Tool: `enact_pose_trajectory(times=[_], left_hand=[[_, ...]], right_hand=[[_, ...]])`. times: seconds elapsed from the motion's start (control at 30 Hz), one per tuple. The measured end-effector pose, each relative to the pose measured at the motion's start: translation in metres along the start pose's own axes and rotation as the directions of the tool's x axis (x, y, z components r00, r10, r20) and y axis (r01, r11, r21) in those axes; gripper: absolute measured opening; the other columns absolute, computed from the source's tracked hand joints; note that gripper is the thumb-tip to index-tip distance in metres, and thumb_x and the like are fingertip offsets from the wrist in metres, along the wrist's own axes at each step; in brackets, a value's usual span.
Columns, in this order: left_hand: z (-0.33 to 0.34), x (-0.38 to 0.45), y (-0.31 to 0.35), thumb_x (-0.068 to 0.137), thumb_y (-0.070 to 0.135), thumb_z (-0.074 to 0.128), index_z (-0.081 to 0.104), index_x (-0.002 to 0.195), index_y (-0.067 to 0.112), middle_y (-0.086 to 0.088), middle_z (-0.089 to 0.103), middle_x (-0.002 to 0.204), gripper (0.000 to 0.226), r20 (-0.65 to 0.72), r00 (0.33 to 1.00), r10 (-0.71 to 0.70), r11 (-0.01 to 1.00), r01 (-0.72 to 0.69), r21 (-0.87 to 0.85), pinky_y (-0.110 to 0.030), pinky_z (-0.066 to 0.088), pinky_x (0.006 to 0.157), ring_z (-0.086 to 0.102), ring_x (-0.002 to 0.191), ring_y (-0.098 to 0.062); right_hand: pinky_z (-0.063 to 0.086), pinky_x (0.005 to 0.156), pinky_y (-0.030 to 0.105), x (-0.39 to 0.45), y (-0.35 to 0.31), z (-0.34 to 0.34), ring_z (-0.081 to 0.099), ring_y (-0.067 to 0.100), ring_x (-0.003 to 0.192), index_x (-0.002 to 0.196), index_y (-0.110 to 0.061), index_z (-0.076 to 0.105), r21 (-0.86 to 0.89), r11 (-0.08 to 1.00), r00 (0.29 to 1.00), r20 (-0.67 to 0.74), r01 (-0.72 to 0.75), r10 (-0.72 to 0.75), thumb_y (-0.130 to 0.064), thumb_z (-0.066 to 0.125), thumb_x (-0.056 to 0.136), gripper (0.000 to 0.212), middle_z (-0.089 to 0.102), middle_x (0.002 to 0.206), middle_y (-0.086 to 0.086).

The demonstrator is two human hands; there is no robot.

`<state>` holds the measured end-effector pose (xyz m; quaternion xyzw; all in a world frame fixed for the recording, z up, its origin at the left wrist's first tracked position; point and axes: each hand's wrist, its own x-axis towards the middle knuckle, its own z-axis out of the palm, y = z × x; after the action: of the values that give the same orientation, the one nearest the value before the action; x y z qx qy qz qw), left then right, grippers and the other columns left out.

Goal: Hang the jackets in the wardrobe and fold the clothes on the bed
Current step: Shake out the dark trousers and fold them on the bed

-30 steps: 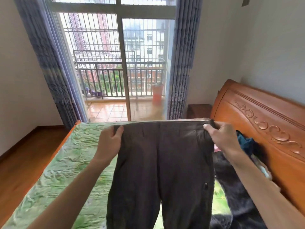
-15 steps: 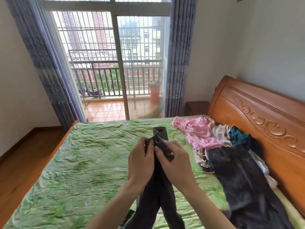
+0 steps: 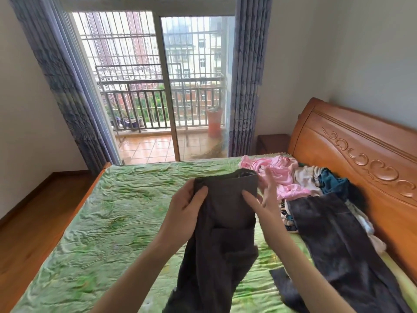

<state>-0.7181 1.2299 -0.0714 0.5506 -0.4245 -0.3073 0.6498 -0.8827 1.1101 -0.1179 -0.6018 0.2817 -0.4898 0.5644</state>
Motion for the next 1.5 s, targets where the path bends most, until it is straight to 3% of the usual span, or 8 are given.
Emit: enact_pose_trajectory(times=[0.13, 0.3, 0.53, 0.63, 0.87, 1.1, 1.23, 1.5], left_hand=[[-0.01, 0.008, 0.008, 0.108, 0.006, 0.048, 0.07, 0.114, 0.005, -0.003, 0.078, 0.105, 0.023, 0.038, 0.999, 0.012, 1.0, -0.012, 0.014, -0.022, 0.056, 0.083, 0.073, 0.097, -0.014], [-0.036, 0.031, 0.021, 0.108, 0.007, 0.049, 0.067, 0.115, 0.0, -0.008, 0.075, 0.105, 0.02, 0.027, 0.997, 0.067, 0.994, -0.069, 0.09, -0.033, 0.056, 0.09, 0.069, 0.097, -0.016], [-0.063, 0.071, 0.054, 0.109, 0.01, 0.048, 0.068, 0.113, 0.013, 0.006, 0.076, 0.102, 0.02, 0.102, 0.984, 0.149, 0.946, -0.172, 0.276, -0.02, 0.055, 0.085, 0.071, 0.096, -0.006], [-0.081, 0.099, 0.075, 0.108, 0.03, 0.052, 0.065, 0.115, 0.012, -0.006, 0.075, 0.106, 0.023, 0.207, 0.967, 0.152, 0.869, -0.23, 0.438, -0.041, 0.058, 0.092, 0.071, 0.101, -0.022], [-0.122, 0.192, 0.134, 0.104, 0.016, 0.06, 0.069, 0.119, 0.0, -0.023, 0.076, 0.103, 0.023, 0.297, 0.955, -0.013, 0.757, -0.184, 0.627, -0.041, 0.065, 0.081, 0.075, 0.084, -0.027], [-0.141, 0.299, 0.161, 0.101, 0.013, 0.066, 0.071, 0.103, -0.011, -0.025, 0.076, 0.094, 0.024, 0.222, 0.961, 0.166, 0.499, -0.276, 0.821, -0.027, 0.058, 0.069, 0.072, 0.064, -0.002], [-0.137, 0.357, 0.177, 0.098, 0.021, 0.064, 0.076, 0.09, -0.002, -0.022, 0.074, 0.086, 0.028, 0.151, 0.928, 0.34, 0.328, -0.267, 0.906, -0.046, 0.058, 0.082, 0.072, 0.084, -0.032], [-0.137, 0.416, 0.187, 0.101, 0.023, 0.054, 0.074, 0.096, 0.002, -0.017, 0.075, 0.097, 0.03, 0.113, 0.877, 0.466, 0.257, -0.256, 0.932, -0.045, 0.052, 0.091, 0.069, 0.098, -0.033]], right_hand=[[0.055, 0.097, 0.033, 0.018, -0.016, -0.014, 0.067, 0.024, 0.123, 0.13, -0.019, 0.065, 0.101, 0.961, 0.941, 0.25, -0.259, 0.227, -0.023, 0.081, 0.082, 0.051, 0.075, 0.123, 0.001], [0.058, 0.085, 0.033, 0.039, -0.052, -0.021, 0.073, 0.021, 0.097, 0.093, -0.02, 0.077, -0.007, 0.992, 0.957, 0.265, -0.123, 0.121, -0.02, 0.086, 0.072, 0.023, 0.078, 0.099, 0.006], [0.061, 0.081, 0.028, 0.081, -0.12, -0.015, 0.076, 0.021, 0.096, 0.108, -0.006, 0.078, -0.365, 0.931, 0.869, 0.468, 0.022, 0.163, -0.013, 0.084, 0.082, 0.027, 0.079, 0.102, 0.011], [0.061, 0.079, 0.027, 0.111, -0.149, -0.005, 0.077, 0.02, 0.093, 0.108, -0.007, 0.079, -0.517, 0.846, 0.843, 0.506, 0.126, 0.184, -0.016, 0.084, 0.084, 0.027, 0.08, 0.097, 0.007], [0.057, 0.066, 0.016, 0.204, -0.177, 0.044, 0.073, 0.005, 0.074, 0.095, -0.011, 0.081, -0.616, 0.698, 0.842, 0.538, 0.364, 0.037, -0.021, 0.083, 0.086, 0.014, 0.079, 0.085, -0.002], [0.048, 0.061, 0.011, 0.319, -0.184, 0.092, 0.068, 0.005, 0.07, 0.102, -0.005, 0.078, -0.674, 0.474, 0.803, 0.58, 0.567, -0.137, -0.024, 0.077, 0.093, 0.021, 0.075, 0.085, 0.006], [0.051, 0.072, 0.025, 0.383, -0.191, 0.115, 0.07, 0.023, 0.084, 0.1, -0.005, 0.079, -0.725, 0.391, 0.824, 0.494, 0.566, -0.278, -0.023, 0.078, 0.092, 0.02, 0.073, 0.084, 0.006], [0.05, 0.095, 0.043, 0.424, -0.191, 0.131, 0.066, 0.036, 0.107, 0.118, -0.007, 0.075, -0.837, 0.126, 0.716, 0.366, 0.533, -0.595, -0.041, 0.073, 0.093, 0.042, 0.074, 0.108, 0.016]])
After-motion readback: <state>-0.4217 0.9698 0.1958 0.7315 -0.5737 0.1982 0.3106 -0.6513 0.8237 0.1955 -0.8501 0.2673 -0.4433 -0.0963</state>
